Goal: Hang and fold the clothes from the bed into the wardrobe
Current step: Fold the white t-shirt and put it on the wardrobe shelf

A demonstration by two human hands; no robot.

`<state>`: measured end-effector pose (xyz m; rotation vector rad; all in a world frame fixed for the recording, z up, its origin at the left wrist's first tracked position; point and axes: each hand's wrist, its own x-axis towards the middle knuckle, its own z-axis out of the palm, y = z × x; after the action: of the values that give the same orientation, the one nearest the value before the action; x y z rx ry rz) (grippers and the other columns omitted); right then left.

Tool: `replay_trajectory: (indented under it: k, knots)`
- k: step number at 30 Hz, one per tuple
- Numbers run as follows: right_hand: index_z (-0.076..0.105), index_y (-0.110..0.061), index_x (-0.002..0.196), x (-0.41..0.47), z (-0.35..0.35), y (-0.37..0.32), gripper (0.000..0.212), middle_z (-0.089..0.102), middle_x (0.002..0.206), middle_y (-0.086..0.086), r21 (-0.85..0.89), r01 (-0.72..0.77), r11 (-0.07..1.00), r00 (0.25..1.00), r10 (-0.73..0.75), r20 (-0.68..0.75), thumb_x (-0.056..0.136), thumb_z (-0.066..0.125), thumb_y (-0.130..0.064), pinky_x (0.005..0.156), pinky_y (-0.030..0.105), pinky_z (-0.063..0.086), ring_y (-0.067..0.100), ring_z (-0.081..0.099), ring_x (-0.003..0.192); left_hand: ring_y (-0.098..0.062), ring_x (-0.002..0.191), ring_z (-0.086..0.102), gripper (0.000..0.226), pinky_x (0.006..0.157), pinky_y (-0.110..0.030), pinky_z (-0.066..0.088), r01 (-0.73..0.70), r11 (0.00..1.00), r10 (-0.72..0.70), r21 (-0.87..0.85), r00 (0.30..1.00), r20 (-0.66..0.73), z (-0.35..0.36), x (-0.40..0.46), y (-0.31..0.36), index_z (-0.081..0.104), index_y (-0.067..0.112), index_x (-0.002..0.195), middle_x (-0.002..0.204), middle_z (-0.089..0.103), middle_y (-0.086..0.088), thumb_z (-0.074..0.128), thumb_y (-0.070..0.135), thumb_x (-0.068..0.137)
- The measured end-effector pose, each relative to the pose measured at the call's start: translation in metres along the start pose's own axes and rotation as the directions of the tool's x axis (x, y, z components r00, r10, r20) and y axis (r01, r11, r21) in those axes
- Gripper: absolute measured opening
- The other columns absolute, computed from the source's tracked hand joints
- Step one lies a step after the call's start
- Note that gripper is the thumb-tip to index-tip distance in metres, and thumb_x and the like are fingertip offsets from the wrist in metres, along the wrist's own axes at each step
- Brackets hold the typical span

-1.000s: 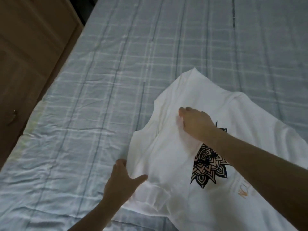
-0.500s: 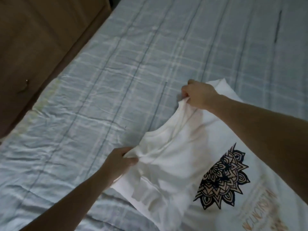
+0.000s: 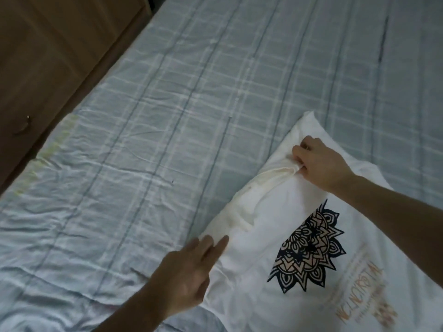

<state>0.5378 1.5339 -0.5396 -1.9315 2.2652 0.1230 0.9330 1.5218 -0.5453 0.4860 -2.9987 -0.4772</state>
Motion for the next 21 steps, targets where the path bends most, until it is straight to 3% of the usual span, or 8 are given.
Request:
replay_trajectory:
  k: [2, 4, 7, 9, 12, 15, 18, 21]
  knots:
    - [0.053, -0.013, 0.102, 0.004, -0.007, -0.001, 0.016, 0.047, 0.107, 0.006, -0.039, -0.022, 0.999, 0.986, 0.028, 0.167, 0.09, 0.053, -0.023, 0.065, 0.037, 0.044, 0.024, 0.047, 0.094, -0.018, 0.078, 0.06, 0.096, 0.035, -0.022, 0.044, -0.006, 0.997, 0.0, 0.077, 0.997, 0.071, 0.013, -0.005, 0.008, 0.046, 0.011, 0.136, 0.108, 0.048, -0.002, 0.077, 0.025, 0.046]
    - [0.051, -0.014, 0.104, 0.016, -0.02, -0.008, 0.017, 0.05, 0.103, 0.005, -0.077, -0.086, 0.993, 0.949, 0.105, 0.298, 0.094, 0.045, -0.026, 0.067, 0.035, 0.04, 0.023, 0.049, 0.09, -0.014, 0.078, 0.064, 0.088, 0.038, -0.022, 0.048, -0.011, 0.999, 0.007, 0.032, 0.993, 0.121, 0.019, -0.01, 0.01, 0.045, 0.012, 0.136, 0.108, 0.051, 0.001, 0.072, 0.033, 0.055]
    - [0.035, -0.013, 0.131, 0.04, -0.032, -0.022, 0.04, 0.047, 0.083, 0.004, -0.102, -0.205, 0.973, 0.928, 0.227, 0.297, 0.093, 0.047, -0.021, 0.061, 0.033, 0.037, 0.025, 0.05, 0.071, 0.002, 0.076, 0.063, 0.052, 0.06, -0.015, 0.053, 0.068, 0.892, -0.033, -0.447, 0.996, 0.084, 0.009, -0.003, 0.007, 0.047, 0.025, 0.139, 0.101, 0.06, 0.016, 0.054, 0.024, 0.088]
    - [0.022, -0.021, 0.142, 0.051, -0.034, -0.027, 0.059, 0.045, 0.076, 0.002, -0.17, -0.177, 0.969, 0.923, 0.224, 0.314, 0.091, 0.053, -0.02, 0.059, 0.033, 0.039, 0.024, 0.049, 0.066, 0.01, 0.075, 0.056, 0.034, 0.068, -0.012, 0.047, 0.233, 0.727, -0.27, -0.646, 0.962, 0.043, 0.002, 0.006, -0.001, 0.058, 0.029, 0.125, 0.098, 0.056, 0.022, 0.053, 0.02, 0.093]
    - [0.033, -0.025, 0.139, 0.061, -0.03, -0.029, 0.052, 0.055, 0.095, 0.004, -0.275, -0.118, 0.954, 0.903, 0.218, 0.37, 0.091, 0.051, -0.016, 0.063, 0.034, 0.042, 0.025, 0.057, 0.08, -0.001, 0.089, 0.054, 0.045, 0.076, -0.025, 0.05, 0.529, 0.711, -0.541, -0.463, 0.832, 0.121, 0.006, 0.008, -0.019, 0.052, 0.033, 0.11, 0.1, 0.046, 0.02, 0.057, 0.054, 0.071]
    - [0.045, -0.02, 0.134, 0.07, -0.025, -0.028, 0.042, 0.044, 0.129, 0.01, -0.349, -0.085, 0.933, 0.935, 0.196, 0.297, 0.093, 0.047, -0.013, 0.079, 0.041, 0.047, 0.03, 0.047, 0.118, -0.008, 0.085, 0.059, 0.058, 0.075, -0.033, 0.051, 0.705, 0.638, -0.567, -0.31, 0.702, 0.431, 0.0, 0.013, -0.018, 0.051, 0.034, 0.099, 0.091, 0.056, 0.016, 0.057, 0.072, 0.055]
    - [0.064, -0.027, 0.12, 0.07, -0.026, -0.019, 0.04, 0.042, 0.136, 0.002, -0.576, 0.123, 0.808, 0.986, -0.031, 0.167, 0.085, 0.048, -0.017, 0.097, 0.041, 0.04, 0.023, 0.04, 0.127, -0.014, 0.092, 0.065, 0.063, 0.077, -0.032, 0.052, 0.727, 0.651, -0.513, -0.218, 0.633, 0.579, 0.0, 0.025, -0.011, 0.056, 0.03, 0.105, 0.096, 0.067, 0.01, 0.06, 0.07, 0.056]
    - [0.057, -0.031, 0.125, 0.062, -0.034, 0.001, 0.042, 0.053, 0.133, -0.004, -0.617, 0.256, 0.744, 0.954, -0.093, 0.283, 0.086, 0.047, -0.016, 0.117, 0.047, 0.013, 0.015, 0.042, 0.132, -0.017, 0.108, 0.059, 0.063, 0.086, -0.029, 0.047, 0.68, 0.718, -0.445, -0.15, 0.614, 0.652, 0.0, 0.038, -0.015, 0.06, 0.027, 0.116, 0.117, 0.063, 0.003, 0.058, 0.066, 0.066]
